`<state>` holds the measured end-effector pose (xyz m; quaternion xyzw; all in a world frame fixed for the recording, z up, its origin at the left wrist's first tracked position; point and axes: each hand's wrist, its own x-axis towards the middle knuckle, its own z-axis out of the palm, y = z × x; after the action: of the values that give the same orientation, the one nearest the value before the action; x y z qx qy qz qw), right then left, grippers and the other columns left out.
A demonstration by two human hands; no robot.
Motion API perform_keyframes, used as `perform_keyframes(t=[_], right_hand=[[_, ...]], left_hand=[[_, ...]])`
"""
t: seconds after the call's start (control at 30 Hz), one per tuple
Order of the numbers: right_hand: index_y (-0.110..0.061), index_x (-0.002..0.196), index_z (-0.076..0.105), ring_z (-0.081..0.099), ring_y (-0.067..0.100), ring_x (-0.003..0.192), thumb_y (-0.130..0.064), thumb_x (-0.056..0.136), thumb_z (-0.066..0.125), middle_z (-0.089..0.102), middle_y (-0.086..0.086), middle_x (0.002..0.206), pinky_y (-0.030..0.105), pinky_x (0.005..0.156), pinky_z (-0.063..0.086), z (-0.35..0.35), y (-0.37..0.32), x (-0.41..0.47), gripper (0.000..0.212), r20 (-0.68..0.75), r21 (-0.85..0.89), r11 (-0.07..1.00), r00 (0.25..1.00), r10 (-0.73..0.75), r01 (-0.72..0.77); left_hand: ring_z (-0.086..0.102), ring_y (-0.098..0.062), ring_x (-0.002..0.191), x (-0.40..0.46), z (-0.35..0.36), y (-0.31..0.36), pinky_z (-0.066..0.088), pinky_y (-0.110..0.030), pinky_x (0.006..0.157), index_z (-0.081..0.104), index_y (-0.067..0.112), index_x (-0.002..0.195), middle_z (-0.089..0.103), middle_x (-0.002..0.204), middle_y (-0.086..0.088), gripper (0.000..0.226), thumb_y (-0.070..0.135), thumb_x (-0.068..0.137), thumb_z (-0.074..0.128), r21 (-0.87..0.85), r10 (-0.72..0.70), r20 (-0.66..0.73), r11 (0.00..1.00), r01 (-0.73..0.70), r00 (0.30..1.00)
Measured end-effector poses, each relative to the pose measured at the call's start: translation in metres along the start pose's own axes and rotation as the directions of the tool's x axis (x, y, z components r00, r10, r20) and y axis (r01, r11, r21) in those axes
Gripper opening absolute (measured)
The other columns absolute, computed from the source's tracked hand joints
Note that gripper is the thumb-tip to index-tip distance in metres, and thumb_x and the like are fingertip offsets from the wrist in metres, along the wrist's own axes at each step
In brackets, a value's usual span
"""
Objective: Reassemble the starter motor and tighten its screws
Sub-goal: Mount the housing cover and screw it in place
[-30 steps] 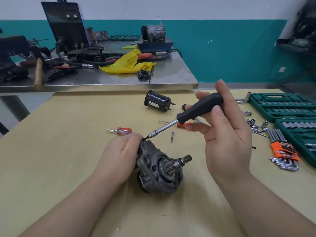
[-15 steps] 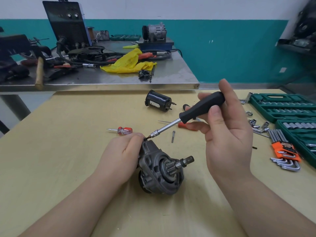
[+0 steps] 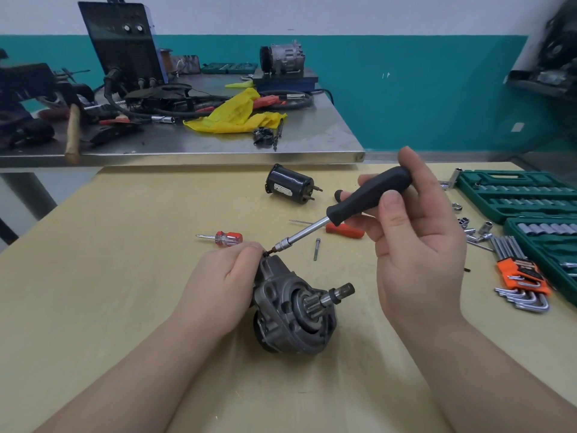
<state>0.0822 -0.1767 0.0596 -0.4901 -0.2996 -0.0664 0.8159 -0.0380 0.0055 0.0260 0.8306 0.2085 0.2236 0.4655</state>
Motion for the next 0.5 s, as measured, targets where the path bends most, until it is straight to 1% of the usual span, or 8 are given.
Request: perform_keyframes(t=[0.07,0.1,0.17,0.2,0.3,0.33,0.4,0.5], right_hand=[[-0.041,0.138,0.066,0.072,0.044,0.111,-0.036,0.098,0.069,0.074,0.01,0.114,0.065,0.087,0.062,0.0017,-0.0013,0.0005,0.04,-0.025,-0.001,1.0,1.0,-0.014,0.014],[-0.042,0.135,0.068,0.071,0.047,0.11,-0.039,0.096,0.072,0.073,0.009,0.11,0.062,0.086,0.062,0.0025,-0.0021,0.0011,0.039,-0.035,0.002,1.0,0.999,-0.011,0.011],[-0.043,0.133,0.069,0.071,0.049,0.109,-0.044,0.094,0.074,0.072,0.003,0.104,0.053,0.085,0.063,0.0039,-0.0033,0.0015,0.04,-0.038,0.005,1.0,0.999,0.0,0.0],[-0.043,0.134,0.069,0.071,0.048,0.111,-0.044,0.095,0.074,0.072,0.001,0.106,0.051,0.085,0.063,0.0042,-0.0033,0.0013,0.04,-0.03,0.01,1.0,1.0,0.002,-0.002],[-0.041,0.141,0.064,0.068,0.044,0.122,-0.034,0.101,0.066,0.072,0.006,0.131,0.055,0.093,0.061,0.0042,-0.0023,-0.001,0.041,0.018,0.048,0.999,1.0,0.014,-0.015],[-0.04,0.143,0.063,0.068,0.043,0.123,-0.029,0.103,0.063,0.07,0.008,0.136,0.056,0.094,0.061,0.0034,-0.0023,-0.0015,0.041,0.033,0.059,0.998,0.999,0.02,-0.022],[-0.037,0.143,0.062,0.069,0.045,0.12,-0.023,0.104,0.059,0.07,0.011,0.135,0.056,0.093,0.06,0.0024,-0.0034,-0.0014,0.042,0.042,0.056,0.998,0.999,0.024,-0.026],[-0.034,0.136,0.064,0.071,0.046,0.113,-0.031,0.095,0.068,0.074,0.007,0.122,0.049,0.082,0.06,0.0035,-0.0054,-0.0006,0.041,0.015,0.041,0.999,0.999,0.031,-0.032]], left_hand=[[0.033,-0.02,0.058,-0.0003,0.0005,-0.0002,0.028,-0.042,0.061,0.036,0.026,0.06,0.035,0.056,0.009,0.041,0.041,0.098,0.041,-0.008,-0.004,0.001,1.0,0.004,1.0],[0.033,-0.021,0.058,-0.0003,0.0006,-0.0002,0.028,-0.042,0.061,0.036,0.026,0.06,0.035,0.056,0.009,0.041,0.041,0.098,0.041,-0.01,-0.005,0.001,1.0,0.005,1.0],[0.032,-0.022,0.06,-0.0006,0.0005,-0.0006,0.029,-0.044,0.062,0.036,0.026,0.06,0.035,0.056,0.009,0.041,0.041,0.098,0.041,-0.024,-0.01,0.002,1.0,0.01,1.0],[0.032,-0.022,0.06,-0.0006,0.0004,-0.0007,0.029,-0.045,0.062,0.036,0.026,0.06,0.035,0.056,0.009,0.041,0.042,0.098,0.041,-0.028,-0.011,0.003,1.0,0.011,1.0],[0.031,-0.022,0.059,-0.0001,0.0005,-0.0003,0.027,-0.045,0.062,0.035,0.026,0.06,0.034,0.058,0.008,0.041,0.041,0.098,0.042,-0.039,-0.014,0.007,0.999,0.015,1.0],[0.031,-0.022,0.059,0.0,0.0004,-0.0001,0.027,-0.046,0.062,0.035,0.026,0.06,0.034,0.058,0.008,0.041,0.041,0.098,0.042,-0.043,-0.016,0.007,0.999,0.017,1.0],[0.03,-0.022,0.059,0.0001,0.0,0.0001,0.027,-0.046,0.061,0.034,0.027,0.06,0.033,0.058,0.009,0.041,0.04,0.097,0.042,-0.031,-0.008,0.008,0.999,0.008,1.0],[0.03,-0.021,0.059,-0.0003,0.0001,0.0007,0.027,-0.046,0.061,0.033,0.027,0.06,0.033,0.058,0.009,0.04,0.041,0.097,0.04,-0.016,0.004,0.008,1.0,-0.004,1.0]])
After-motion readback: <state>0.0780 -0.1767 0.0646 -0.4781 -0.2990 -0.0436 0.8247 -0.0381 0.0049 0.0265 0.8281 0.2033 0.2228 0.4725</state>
